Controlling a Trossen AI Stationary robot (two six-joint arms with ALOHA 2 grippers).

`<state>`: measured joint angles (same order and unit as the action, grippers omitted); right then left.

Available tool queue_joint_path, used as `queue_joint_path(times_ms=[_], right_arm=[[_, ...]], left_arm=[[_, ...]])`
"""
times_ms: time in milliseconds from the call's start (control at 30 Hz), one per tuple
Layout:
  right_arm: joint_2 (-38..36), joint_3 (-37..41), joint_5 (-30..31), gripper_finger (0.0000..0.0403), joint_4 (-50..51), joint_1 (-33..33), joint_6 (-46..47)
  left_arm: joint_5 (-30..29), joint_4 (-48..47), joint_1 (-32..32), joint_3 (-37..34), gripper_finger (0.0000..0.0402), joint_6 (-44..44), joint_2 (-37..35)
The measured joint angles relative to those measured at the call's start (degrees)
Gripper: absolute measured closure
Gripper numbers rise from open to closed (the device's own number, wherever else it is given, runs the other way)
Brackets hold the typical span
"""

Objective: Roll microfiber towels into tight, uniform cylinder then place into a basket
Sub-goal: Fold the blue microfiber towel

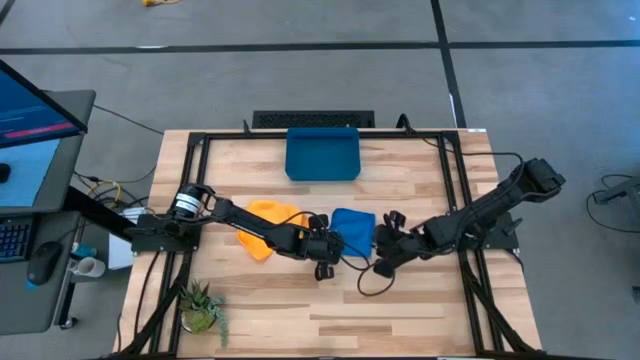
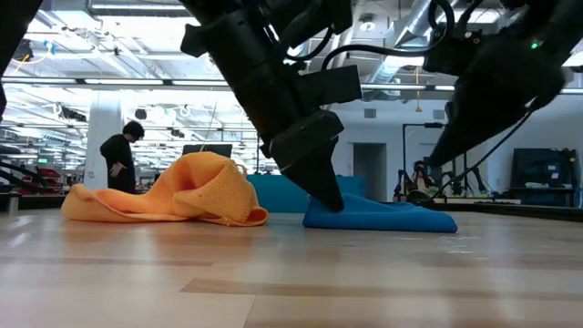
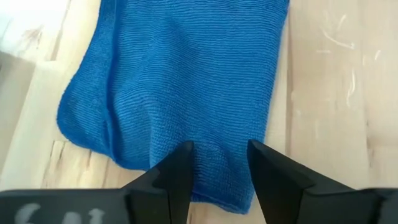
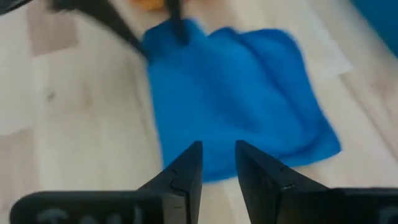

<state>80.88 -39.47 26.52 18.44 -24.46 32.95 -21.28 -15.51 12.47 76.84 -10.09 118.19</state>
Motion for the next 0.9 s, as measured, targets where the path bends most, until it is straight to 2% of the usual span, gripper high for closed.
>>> queue_joint_path(times_ms=[267,467,633,900], right_arm=[[0.0,5.4,0.6,0.0285,-10.0,2.0,-0.8],[0.0,9.3,0.7,0.0285,-20.4,2.1,-7.1],[0.0,11.8,3.8,0.0285,-24.3,2.5,-10.3],[0.0,14.6,3.6,0.0285,-29.8,6.9,-14.0]], left_arm=[[0.0,0.0,-0.1,0.0,0.0224,0.4,0.0],[0.0,0.0,-0.1,0.0,0.0223,2.2,0.0],[0.0,1.8,-0.1,0.0,0.0223,4.0,0.0],[0.0,3.0,-0.1,0.0,0.0223,6.0,0.0]])
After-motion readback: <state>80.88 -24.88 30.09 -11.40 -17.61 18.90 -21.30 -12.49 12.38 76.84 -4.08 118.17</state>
